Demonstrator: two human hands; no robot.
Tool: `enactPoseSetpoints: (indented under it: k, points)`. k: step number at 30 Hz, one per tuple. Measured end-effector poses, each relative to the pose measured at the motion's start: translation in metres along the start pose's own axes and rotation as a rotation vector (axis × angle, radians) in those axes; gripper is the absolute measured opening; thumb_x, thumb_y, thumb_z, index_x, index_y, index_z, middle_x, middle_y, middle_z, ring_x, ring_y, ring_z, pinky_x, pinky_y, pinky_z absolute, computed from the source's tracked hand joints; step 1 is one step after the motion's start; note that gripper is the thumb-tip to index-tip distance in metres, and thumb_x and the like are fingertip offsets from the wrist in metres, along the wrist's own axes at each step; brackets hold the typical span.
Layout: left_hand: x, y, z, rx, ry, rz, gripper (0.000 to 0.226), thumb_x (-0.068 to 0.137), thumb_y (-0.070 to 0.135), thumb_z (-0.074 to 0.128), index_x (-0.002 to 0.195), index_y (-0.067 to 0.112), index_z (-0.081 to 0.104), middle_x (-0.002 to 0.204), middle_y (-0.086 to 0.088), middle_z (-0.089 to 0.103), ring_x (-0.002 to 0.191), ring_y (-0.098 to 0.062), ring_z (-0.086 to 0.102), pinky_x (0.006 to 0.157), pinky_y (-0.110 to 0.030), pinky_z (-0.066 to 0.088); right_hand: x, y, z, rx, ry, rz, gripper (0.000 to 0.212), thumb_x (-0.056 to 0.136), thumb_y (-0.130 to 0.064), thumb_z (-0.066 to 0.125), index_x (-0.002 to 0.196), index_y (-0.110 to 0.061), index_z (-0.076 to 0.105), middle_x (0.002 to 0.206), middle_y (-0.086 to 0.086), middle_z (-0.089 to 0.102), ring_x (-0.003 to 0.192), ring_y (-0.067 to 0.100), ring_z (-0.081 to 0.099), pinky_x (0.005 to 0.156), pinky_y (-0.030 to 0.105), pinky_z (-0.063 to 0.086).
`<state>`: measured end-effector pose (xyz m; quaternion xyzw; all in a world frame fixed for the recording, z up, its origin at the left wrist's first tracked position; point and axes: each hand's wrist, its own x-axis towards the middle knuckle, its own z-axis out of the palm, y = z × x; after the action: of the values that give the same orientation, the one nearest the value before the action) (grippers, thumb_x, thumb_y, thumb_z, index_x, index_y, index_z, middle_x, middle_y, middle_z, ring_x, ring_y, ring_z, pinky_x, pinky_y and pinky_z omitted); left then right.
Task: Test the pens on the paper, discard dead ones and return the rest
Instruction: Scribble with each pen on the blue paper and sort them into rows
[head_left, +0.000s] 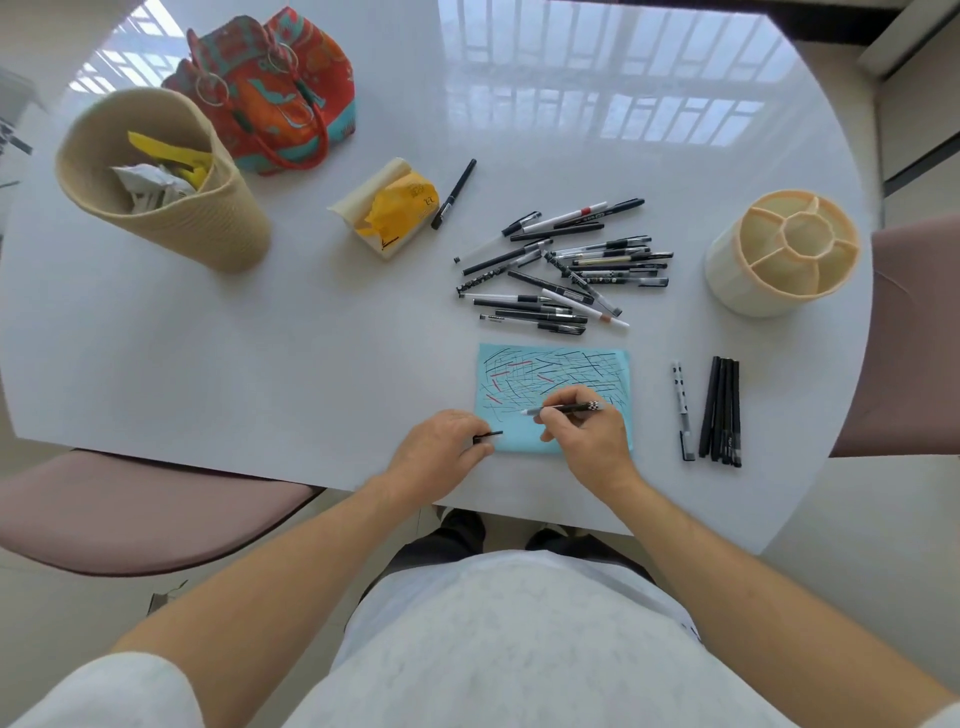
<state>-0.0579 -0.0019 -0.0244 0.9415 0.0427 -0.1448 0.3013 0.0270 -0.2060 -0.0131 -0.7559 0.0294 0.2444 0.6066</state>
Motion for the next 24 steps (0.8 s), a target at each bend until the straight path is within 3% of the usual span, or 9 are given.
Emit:
enactPoseSetpoints:
  k: [4,10,16,21,24]
  points:
    - [0.003,0.004,0.000,-0.035,-0.004,-0.035,0.024,0.096,0.038,0.059,0.114,0.024,0.067,0.111,0.009,0.067,0.101,-0.012,0.058,0.086,-0.032,0.049,-0.007,-0.006,-0.008,0.130,-0.081,0.051,0.008,0.089,0.006,0.066,0.089,-0.003,0.068,0.078,0.008,0.077,0.076,0.024,0.075,0.065,0.031,0.059]
    - [0.013,0.022,-0.002,-0.058,-0.016,-0.029,0.018,0.095,0.039,0.059,0.108,0.028,0.067,0.101,0.012,0.066,0.086,-0.006,0.052,0.076,-0.028,0.049,-0.011,-0.004,-0.012,0.193,-0.115,0.087,0.005,0.091,0.005,0.067,0.091,0.000,0.068,0.081,0.016,0.076,0.078,0.028,0.075,0.067,0.033,0.061]
    - [0.018,0.040,-0.006,-0.139,-0.047,-0.035,0.007,0.093,0.031,0.062,0.090,0.025,0.066,0.072,0.009,0.062,0.063,-0.012,0.052,0.057,-0.030,0.044,-0.012,0.003,-0.017,0.281,-0.084,0.158,0.006,0.097,-0.007,0.067,0.093,-0.003,0.071,0.082,0.015,0.076,0.076,0.025,0.074,0.069,0.032,0.061]
    - [0.029,0.056,-0.008,-0.191,-0.057,0.015,0.009,0.092,0.028,0.065,0.087,0.020,0.068,0.069,0.005,0.062,0.063,-0.015,0.052,0.060,-0.035,0.047,-0.010,0.003,-0.031,0.276,-0.043,0.201,0.011,0.098,-0.014,0.067,0.099,-0.003,0.070,0.084,0.014,0.077,0.074,0.023,0.072,0.073,0.032,0.062]
    - [0.036,0.057,-0.006,-0.213,-0.068,0.003,0.014,0.088,0.035,0.071,0.099,0.027,0.071,0.081,0.012,0.067,0.073,-0.004,0.058,0.070,-0.028,0.050,-0.001,-0.002,-0.050,0.260,-0.059,0.217,0.008,0.100,-0.011,0.064,0.100,-0.005,0.069,0.087,0.009,0.075,0.075,0.019,0.068,0.076,0.035,0.063]
